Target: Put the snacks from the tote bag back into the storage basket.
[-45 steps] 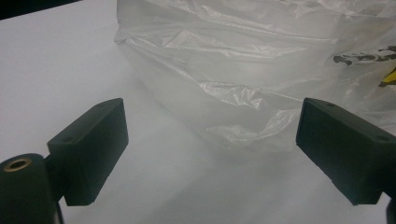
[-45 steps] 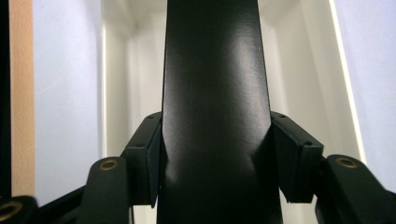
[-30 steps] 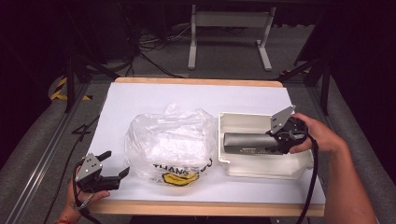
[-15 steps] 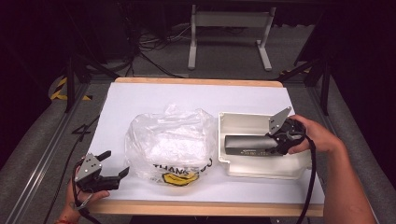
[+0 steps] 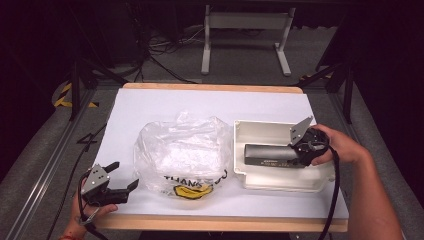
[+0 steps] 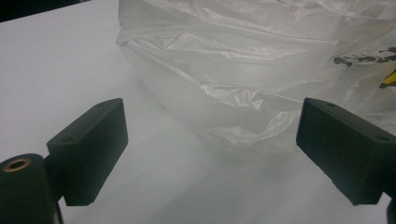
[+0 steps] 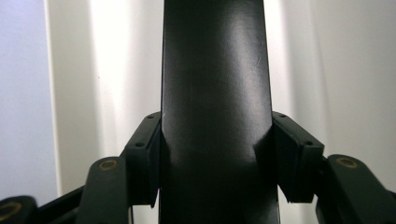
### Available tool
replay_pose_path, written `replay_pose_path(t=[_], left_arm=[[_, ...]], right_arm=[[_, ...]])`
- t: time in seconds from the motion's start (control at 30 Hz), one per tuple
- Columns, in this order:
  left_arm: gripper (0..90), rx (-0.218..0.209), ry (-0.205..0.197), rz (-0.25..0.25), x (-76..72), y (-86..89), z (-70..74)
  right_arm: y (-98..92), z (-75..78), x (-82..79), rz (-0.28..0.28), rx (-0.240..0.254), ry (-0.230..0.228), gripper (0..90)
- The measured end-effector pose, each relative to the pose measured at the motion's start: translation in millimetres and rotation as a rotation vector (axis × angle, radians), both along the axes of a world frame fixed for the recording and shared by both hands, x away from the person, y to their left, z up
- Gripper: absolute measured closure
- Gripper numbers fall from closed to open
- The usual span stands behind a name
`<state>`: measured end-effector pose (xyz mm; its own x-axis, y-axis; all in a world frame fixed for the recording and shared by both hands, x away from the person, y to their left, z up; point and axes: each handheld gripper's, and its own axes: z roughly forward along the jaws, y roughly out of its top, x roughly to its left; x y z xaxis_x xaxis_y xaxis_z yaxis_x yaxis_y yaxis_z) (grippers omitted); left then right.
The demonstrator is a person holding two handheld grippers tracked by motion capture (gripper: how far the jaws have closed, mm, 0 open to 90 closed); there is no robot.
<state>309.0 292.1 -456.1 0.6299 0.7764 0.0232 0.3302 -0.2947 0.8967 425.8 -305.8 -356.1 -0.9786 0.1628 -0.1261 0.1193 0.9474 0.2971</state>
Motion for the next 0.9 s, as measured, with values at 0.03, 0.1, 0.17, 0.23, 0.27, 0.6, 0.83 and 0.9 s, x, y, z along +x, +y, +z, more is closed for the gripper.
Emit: replay_pose_path(t=[0.03,0.1,0.17,0.23,0.27,0.6,0.83,0.9], left_arm=[[9.9,-0.003,0.001,0.003,0.1,0.0,-0.1],[9.8,-0.005,0.003,0.005,0.4,0.0,-0.2],[9.8,-0.004,0.002,0.003,0.5,-0.1,-0.3],[9.8,0.001,0.002,-0.002,0.5,-0.4,-0.4],[9.8,0.001,0.002,-0.001,0.5,-0.3,-0.4],[9.7,0.000,0.004,-0.002,0.9,-0.3,-0.7],[9.6,-0.003,0.006,-0.002,1.0,-0.7,-0.8],[9.5,-0.003,0.004,-0.002,1.0,-0.7,-0.7]], right_arm=[[-0.5,-0.9,-0.1,0.002,0.001,-0.003,42.6],[-1.1,-1.7,0.1,0.004,-0.001,-0.003,42.6],[-1.3,-2.1,0.3,0.004,-0.002,-0.002,42.6],[-1.2,-2.9,0.9,0.003,-0.019,0.000,42.6],[-1.0,-3.1,1.0,0.002,-0.023,0.003,42.5],[-0.8,-9.6,2.0,-0.019,-0.062,0.026,42.4],[1.9,-13.5,3.6,-0.022,-0.117,0.014,42.4],[1.6,-13.3,4.1,-0.022,-0.118,0.012,42.4]])
